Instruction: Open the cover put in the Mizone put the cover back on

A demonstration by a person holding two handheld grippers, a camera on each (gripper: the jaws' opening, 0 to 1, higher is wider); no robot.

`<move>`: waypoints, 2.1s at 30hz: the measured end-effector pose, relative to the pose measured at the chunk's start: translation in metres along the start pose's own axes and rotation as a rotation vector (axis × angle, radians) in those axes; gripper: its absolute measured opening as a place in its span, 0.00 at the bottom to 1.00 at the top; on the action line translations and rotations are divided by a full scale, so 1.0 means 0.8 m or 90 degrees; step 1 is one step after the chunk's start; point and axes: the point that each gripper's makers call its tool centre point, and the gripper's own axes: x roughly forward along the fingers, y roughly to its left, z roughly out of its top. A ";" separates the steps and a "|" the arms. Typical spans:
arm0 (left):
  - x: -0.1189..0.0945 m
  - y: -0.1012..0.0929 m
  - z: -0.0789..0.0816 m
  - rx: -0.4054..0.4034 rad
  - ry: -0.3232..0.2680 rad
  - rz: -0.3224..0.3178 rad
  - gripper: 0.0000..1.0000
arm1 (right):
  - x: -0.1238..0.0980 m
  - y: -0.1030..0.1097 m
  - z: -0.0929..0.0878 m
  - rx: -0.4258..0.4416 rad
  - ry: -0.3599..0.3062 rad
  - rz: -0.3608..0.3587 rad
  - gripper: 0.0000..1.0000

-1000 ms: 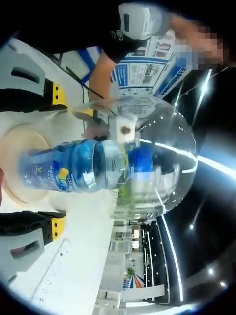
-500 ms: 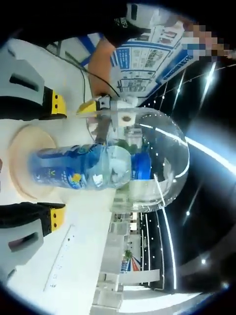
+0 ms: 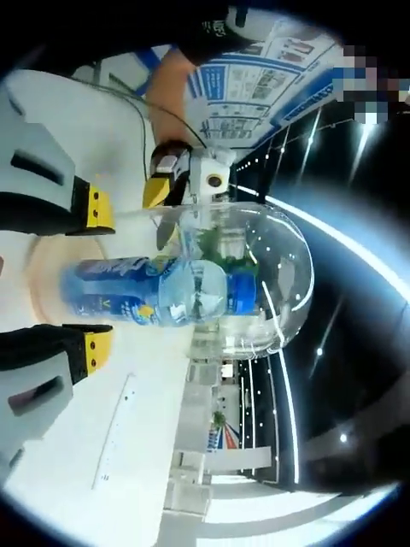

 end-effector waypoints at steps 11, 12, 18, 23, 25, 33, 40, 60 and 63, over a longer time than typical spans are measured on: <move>-0.015 -0.017 -0.004 -0.019 -0.020 0.015 0.30 | -0.015 0.023 -0.004 -0.015 -0.005 -0.022 0.27; -0.017 -0.022 -0.005 -0.019 -0.022 0.013 0.30 | -0.017 0.023 -0.005 -0.016 -0.004 -0.025 0.27; -0.027 -0.043 -0.009 0.013 -0.017 0.016 0.32 | -0.034 0.031 -0.005 0.024 -0.029 -0.036 0.27; -0.041 -0.051 -0.008 0.007 -0.040 0.025 0.32 | -0.044 0.036 -0.009 0.019 -0.036 -0.056 0.27; -0.047 -0.054 -0.008 0.005 -0.049 0.031 0.32 | -0.047 0.038 -0.012 0.016 -0.034 -0.060 0.27; -0.068 -0.063 -0.001 -0.008 -0.076 0.052 0.33 | -0.062 0.048 -0.018 0.024 -0.044 -0.065 0.27; -0.080 -0.080 -0.015 0.012 -0.074 0.075 0.35 | -0.083 0.055 -0.031 0.042 -0.054 -0.070 0.28; -0.112 -0.073 -0.064 -0.007 -0.081 0.129 0.35 | -0.127 0.067 -0.047 0.055 -0.087 -0.111 0.26; -0.116 -0.074 -0.070 0.005 -0.081 0.131 0.35 | -0.126 0.068 -0.060 0.043 -0.069 -0.122 0.26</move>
